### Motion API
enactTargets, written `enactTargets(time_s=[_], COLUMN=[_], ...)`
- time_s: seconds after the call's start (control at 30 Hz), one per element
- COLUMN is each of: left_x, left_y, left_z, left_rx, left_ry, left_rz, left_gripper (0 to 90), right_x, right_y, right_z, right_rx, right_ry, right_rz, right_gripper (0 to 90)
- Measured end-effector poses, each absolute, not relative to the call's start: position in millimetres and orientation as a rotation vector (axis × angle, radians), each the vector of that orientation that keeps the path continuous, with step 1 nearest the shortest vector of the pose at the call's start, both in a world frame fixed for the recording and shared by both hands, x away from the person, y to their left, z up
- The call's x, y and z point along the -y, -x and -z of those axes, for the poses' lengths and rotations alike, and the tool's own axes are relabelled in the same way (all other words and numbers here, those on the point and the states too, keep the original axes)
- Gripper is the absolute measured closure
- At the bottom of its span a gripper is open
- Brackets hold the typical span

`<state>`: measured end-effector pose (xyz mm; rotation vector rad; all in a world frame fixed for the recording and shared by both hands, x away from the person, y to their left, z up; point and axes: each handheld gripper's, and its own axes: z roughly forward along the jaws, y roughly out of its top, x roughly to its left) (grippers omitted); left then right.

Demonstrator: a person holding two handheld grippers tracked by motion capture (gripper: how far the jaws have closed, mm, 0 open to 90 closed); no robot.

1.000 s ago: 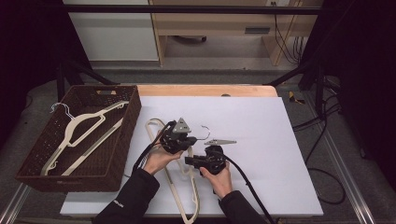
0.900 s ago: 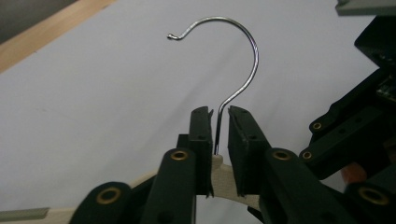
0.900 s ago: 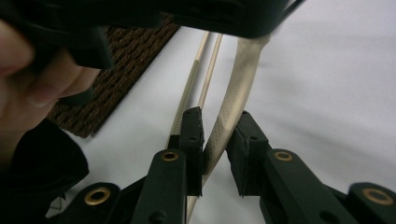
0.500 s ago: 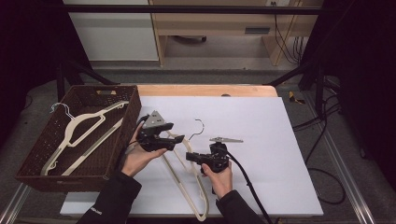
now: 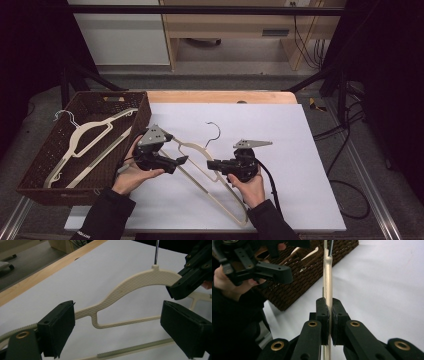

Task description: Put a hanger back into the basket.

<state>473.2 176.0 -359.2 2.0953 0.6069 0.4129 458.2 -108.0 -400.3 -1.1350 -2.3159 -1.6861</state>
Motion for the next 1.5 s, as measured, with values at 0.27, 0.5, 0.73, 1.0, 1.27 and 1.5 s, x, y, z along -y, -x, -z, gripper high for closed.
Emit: enactTargets(time_s=[0.27,0.5,0.73,1.0,1.27,1.5], left_x=[-165.9,-159.8,-156.6,-152.6,-153.9,-151.7], left_y=[-470.8,-469.0,-459.4,-443.7,-436.7,-428.8], left_z=[361.7,365.6,365.8,367.7,376.5,374.5], left_rx=[-0.537,-0.474,-0.453,-0.462,-0.515,-0.5], left_ry=[-2.154,-2.215,-2.27,-2.262,-2.201,-2.175], left_rz=[-0.362,-0.289,-0.287,-0.306,-0.21,-0.184], left_gripper=[30.0,50.6,66.9,76.7,81.9,86.7], right_x=[112.4,113.1,116.9,121.0,120.3,123.3], right_y=[-449.3,-445.4,-445.9,-445.2,-444.0,-444.7], right_z=[387.8,386.4,387.3,388.3,391.0,393.6], right_rx=[2.424,2.45,2.46,2.578,2.715,2.722], right_ry=[0.955,0.852,0.839,0.873,0.887,0.939], right_rz=[1.583,1.577,1.543,1.571,1.638,1.698], right_gripper=[86.8,86.8,86.0,78.1,64.0,49.3])
